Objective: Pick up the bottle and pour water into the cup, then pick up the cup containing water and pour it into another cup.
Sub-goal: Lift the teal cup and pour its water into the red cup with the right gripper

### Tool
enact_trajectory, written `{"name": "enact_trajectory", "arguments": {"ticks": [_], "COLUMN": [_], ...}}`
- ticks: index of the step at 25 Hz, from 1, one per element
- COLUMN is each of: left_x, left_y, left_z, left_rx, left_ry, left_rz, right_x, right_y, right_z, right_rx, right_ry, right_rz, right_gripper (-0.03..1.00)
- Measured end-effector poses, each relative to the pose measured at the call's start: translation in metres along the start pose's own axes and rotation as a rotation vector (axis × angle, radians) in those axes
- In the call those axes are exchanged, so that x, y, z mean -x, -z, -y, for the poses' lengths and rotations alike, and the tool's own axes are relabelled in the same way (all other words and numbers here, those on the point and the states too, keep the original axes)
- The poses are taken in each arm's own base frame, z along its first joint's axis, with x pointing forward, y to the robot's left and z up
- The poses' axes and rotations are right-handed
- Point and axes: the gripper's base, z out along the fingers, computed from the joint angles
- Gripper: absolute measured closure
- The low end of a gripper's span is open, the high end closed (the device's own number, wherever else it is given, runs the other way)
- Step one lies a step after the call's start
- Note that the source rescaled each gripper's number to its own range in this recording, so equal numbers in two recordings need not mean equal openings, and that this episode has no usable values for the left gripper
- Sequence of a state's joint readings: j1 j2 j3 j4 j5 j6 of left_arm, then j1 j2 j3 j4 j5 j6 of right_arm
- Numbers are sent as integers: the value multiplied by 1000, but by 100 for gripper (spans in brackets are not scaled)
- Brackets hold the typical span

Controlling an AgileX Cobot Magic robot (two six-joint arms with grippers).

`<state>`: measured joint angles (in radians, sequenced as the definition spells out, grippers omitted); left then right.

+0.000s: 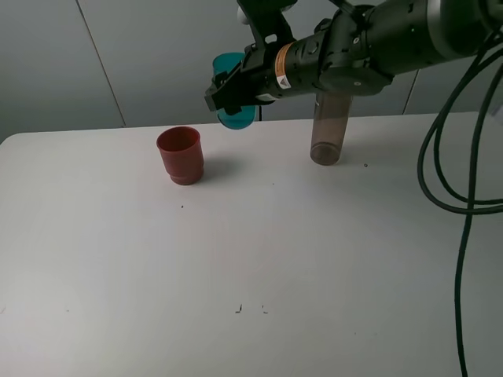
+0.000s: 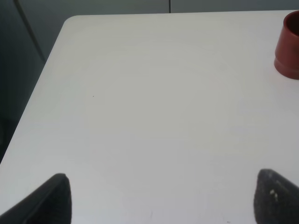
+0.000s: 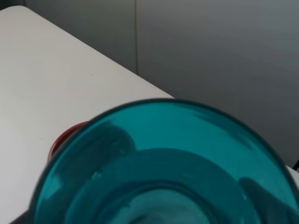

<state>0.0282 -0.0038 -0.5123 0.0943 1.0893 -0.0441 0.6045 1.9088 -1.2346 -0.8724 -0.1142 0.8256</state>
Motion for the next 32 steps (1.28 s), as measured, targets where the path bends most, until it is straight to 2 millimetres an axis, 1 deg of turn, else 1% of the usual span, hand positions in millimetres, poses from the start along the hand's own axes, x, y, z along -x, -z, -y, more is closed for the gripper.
{"name": "enact_trajectory", "arguments": {"ticks": [13,18,23,26,32], "left_x": [0,0,0,0,0], "left_y": [0,0,0,0,0], "left_z": [0,0,0,0,0], "left_rx": [0,0,0,0,0], "left_ry": [0,0,0,0,0], "left_rz": [0,0,0,0,0], "right_x": [24,22,20,12,6], "right_y": [-56,-79,-97,-109,-122], "right_z": [7,9,10,11,14], "right_rx": [-11,-13,-15,-18,-36], "right_ry": [-14,-14,2,38,83], "right_rz": [79,85,94,83,68], "right_gripper": [84,84,84,84,84]}}
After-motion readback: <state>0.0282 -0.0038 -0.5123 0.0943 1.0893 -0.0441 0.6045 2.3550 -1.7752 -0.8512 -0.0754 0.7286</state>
